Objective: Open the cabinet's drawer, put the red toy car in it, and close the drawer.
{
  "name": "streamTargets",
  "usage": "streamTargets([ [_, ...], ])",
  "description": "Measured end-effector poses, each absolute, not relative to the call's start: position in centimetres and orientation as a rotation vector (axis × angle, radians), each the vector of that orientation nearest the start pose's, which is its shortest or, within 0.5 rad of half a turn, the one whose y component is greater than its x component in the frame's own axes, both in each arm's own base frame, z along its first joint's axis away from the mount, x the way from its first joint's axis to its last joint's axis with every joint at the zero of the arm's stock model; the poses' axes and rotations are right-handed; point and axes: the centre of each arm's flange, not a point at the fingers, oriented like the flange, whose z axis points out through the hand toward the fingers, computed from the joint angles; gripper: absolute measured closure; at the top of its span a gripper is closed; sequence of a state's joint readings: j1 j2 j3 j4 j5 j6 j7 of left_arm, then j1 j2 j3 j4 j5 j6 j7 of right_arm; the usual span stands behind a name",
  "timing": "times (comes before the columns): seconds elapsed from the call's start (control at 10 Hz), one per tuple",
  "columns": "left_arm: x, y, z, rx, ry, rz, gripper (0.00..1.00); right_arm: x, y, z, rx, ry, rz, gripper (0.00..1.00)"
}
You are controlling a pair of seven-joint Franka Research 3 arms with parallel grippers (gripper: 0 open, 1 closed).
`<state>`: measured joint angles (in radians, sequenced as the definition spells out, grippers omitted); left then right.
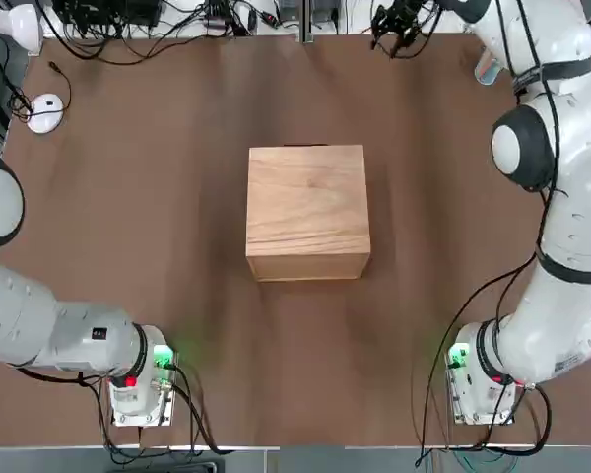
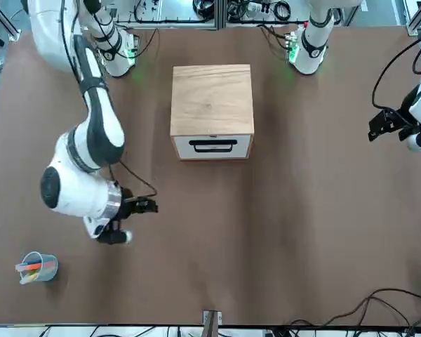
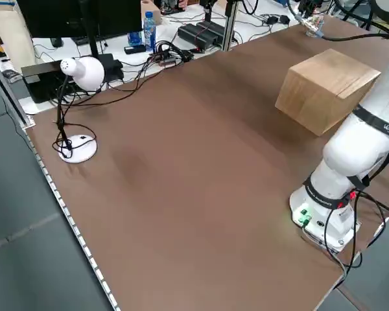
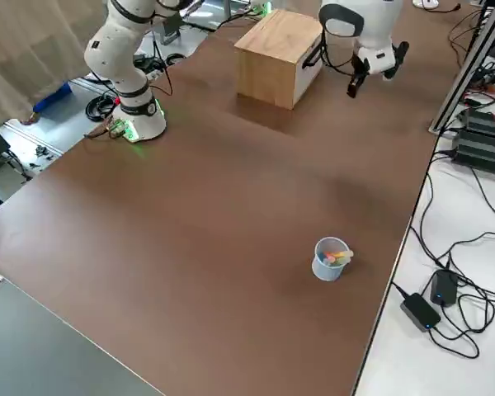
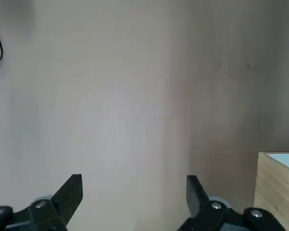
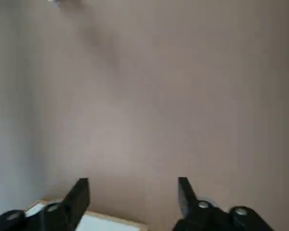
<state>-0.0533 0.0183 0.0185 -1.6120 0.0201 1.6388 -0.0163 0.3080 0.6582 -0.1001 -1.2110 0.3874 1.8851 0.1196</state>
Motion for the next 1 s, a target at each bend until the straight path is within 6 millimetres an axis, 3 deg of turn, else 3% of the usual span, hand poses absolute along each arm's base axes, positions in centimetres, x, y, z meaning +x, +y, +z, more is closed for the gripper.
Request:
streamTargets([
  [0.1, 56.5, -1.8, 60.3, -3.121, 0.030, -0.022, 0.04, 72.2, 17.5, 40.5, -2.885, 0.014, -0.003, 0.00],
  [0.5, 56.6, -1.8, 60.4, -3.121, 0.030, -0.026, 0.04, 73.6, 6.7, 44.7, -3.084, 0.127, -0.153, 0.00],
  [0.7, 56.6, -1.8, 60.5, -3.121, 0.030, -0.027, 0.04, 73.5, 4.3, 46.1, -3.154, 0.139, -0.195, 0.00],
  [1.0, 56.6, -1.8, 60.6, -3.121, 0.031, -0.031, 0.04, 72.6, -1.0, 49.3, -3.157, 0.121, -0.207, 0.00],
])
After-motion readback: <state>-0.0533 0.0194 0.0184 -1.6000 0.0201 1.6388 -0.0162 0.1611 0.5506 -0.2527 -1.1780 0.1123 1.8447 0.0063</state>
